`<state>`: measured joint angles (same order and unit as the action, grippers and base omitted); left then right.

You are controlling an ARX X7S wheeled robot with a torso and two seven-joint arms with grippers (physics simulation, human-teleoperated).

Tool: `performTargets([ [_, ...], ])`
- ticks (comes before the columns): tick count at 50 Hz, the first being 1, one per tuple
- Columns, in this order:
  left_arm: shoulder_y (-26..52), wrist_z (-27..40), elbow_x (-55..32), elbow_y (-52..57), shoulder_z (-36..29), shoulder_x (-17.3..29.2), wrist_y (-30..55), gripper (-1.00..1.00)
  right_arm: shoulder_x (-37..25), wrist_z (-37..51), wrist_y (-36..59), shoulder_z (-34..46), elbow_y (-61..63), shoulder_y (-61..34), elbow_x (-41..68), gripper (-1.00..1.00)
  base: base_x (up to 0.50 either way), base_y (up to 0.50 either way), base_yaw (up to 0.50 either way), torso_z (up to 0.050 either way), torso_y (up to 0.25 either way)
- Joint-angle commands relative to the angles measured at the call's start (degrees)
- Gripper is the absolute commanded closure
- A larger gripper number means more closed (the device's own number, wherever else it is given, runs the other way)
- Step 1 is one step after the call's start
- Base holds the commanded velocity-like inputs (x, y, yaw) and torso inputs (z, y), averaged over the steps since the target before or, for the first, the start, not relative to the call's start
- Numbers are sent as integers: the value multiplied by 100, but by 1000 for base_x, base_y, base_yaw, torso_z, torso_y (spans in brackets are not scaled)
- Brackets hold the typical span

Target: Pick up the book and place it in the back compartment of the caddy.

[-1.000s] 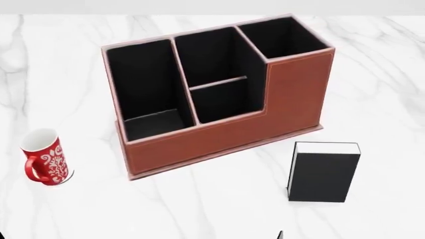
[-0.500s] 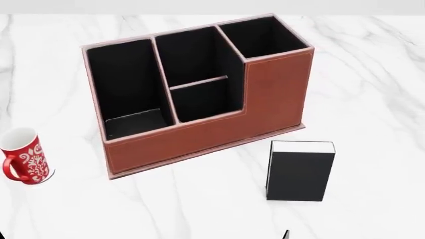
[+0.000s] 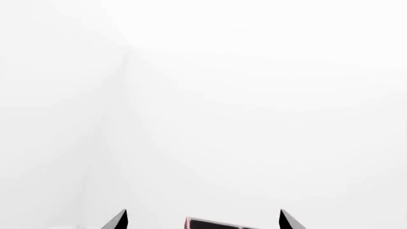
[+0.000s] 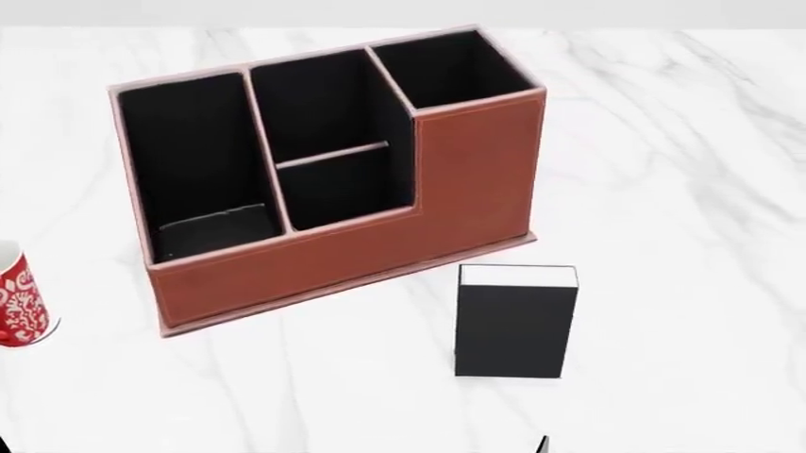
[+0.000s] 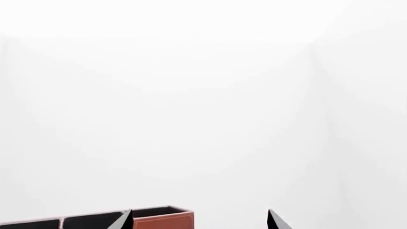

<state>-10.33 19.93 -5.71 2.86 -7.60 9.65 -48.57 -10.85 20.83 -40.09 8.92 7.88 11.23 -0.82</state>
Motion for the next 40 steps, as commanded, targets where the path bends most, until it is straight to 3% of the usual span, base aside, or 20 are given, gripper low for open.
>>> performTargets([
  [1,5,45,-5,3,-27,32,0,-100,-36,44,-19,36,6,1,7,-100,-8,-168,0,0,0],
  [25,-2,133,7,17,-78,85,-2,-100,-95,166,-103,64,8,14,-28,-100,-7,-165,0,0,0],
  [40,5,185,11,21,-105,118,-6,-100,-78,339,-571,4,20,141,-455,-100,60,-1,0,0,0],
])
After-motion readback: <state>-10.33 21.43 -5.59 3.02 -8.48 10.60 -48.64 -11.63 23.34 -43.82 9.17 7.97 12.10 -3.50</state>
